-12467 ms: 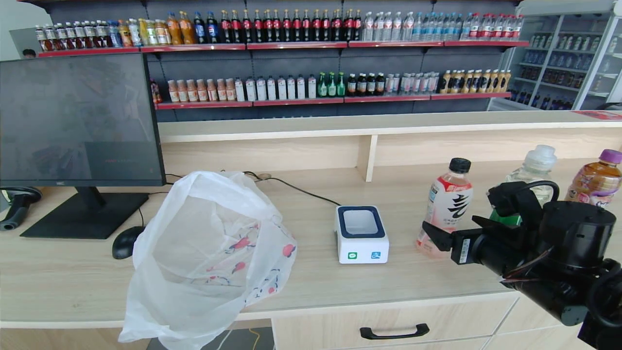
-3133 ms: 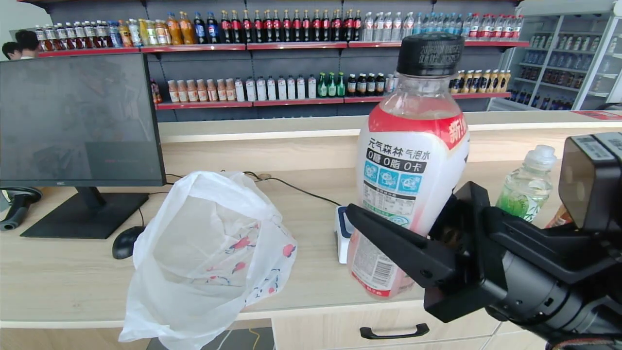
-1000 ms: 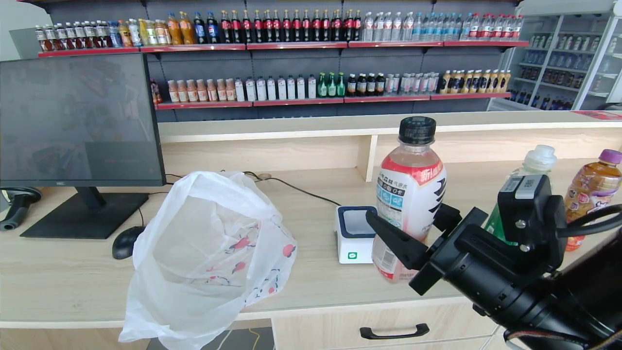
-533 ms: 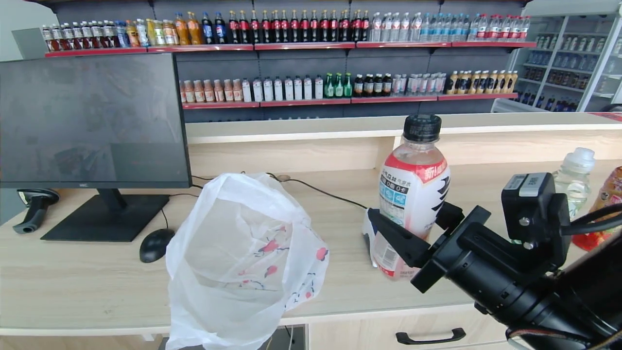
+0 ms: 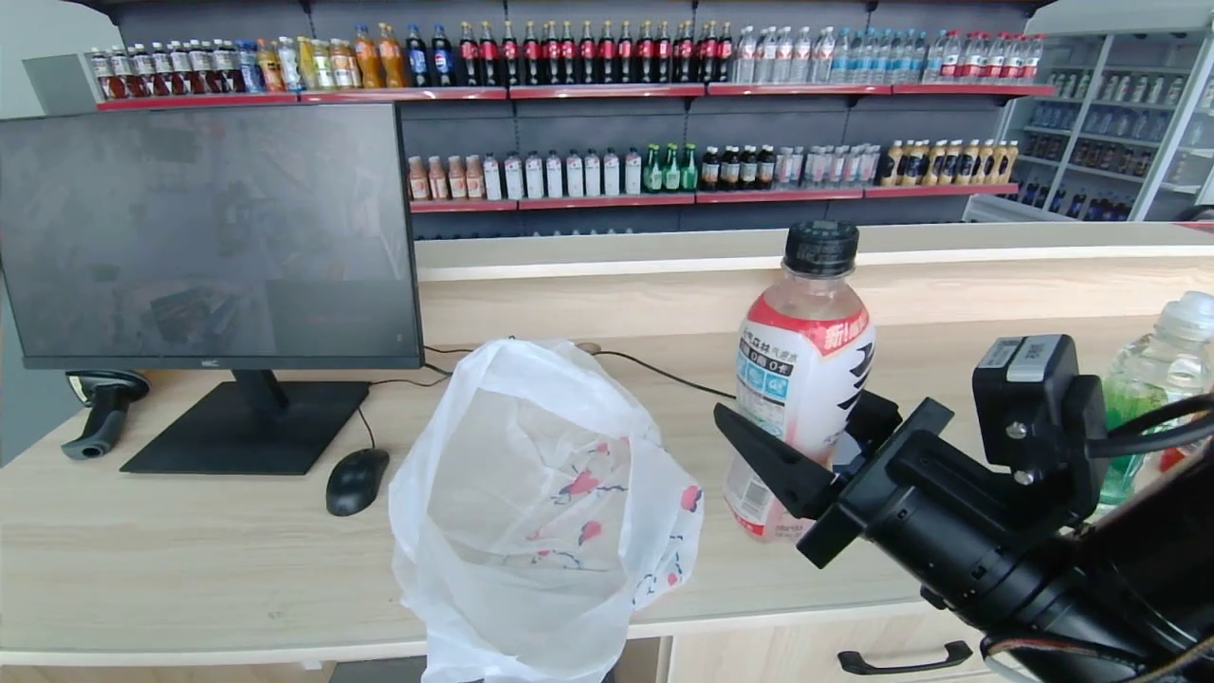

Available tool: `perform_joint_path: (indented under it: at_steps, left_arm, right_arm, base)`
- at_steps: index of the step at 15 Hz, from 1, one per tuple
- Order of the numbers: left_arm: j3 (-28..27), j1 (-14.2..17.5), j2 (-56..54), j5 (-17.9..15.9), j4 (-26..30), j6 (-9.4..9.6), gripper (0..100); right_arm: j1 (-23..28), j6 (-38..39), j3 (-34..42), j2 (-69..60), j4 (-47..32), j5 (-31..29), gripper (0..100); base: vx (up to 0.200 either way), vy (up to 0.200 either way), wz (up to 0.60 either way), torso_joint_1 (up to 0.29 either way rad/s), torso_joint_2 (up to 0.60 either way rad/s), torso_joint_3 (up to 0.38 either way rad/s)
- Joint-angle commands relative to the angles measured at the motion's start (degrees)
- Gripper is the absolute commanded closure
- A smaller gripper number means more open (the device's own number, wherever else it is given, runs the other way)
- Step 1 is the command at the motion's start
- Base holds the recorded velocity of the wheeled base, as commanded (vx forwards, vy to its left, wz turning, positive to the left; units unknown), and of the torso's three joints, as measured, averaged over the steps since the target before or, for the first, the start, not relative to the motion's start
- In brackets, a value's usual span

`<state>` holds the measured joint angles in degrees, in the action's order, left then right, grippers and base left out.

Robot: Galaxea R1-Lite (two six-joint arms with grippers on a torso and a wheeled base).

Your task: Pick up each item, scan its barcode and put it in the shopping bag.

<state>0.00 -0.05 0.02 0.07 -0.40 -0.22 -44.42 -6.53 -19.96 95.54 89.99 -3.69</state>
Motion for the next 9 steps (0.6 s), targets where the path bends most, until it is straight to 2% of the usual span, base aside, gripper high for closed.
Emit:
perform_joint_path:
  at_steps: [1,2,5,6,9]
  left_arm:
    - [0.0,0.0,0.0,0.0,0.0,-0.04,0]
    - [0.0,0.0,0.0,0.0,0.0,-0.04,0]
    - [0.0,0.0,0.0,0.0,0.0,-0.13,0]
    - [0.0,0.0,0.0,0.0,0.0,-0.13,0]
    - [0.0,0.0,0.0,0.0,0.0,-0.13,0]
  right_arm:
    - [0.9,-0.1,0.0,0.9,0.0,-0.1,100]
    - [5.4,-4.5,-1.2,2.4,0.0,2.6,100]
    - [18.7,-17.3,-4.6,4.9,0.0,15.8,100]
    - [21.2,-21.9,-5.2,6.8,0.0,20.7,100]
    - [23.9,-32.3,-7.6,9.5,0.0,21.4,100]
  base:
    - [0.000,0.000,0.00,0.000,0.00,0.000]
    - [0.000,0.000,0.00,0.000,0.00,0.000]
    - [0.000,0.000,0.00,0.000,0.00,0.000]
    - [0.000,0.000,0.00,0.000,0.00,0.000]
    - [0.000,0.000,0.00,0.000,0.00,0.000]
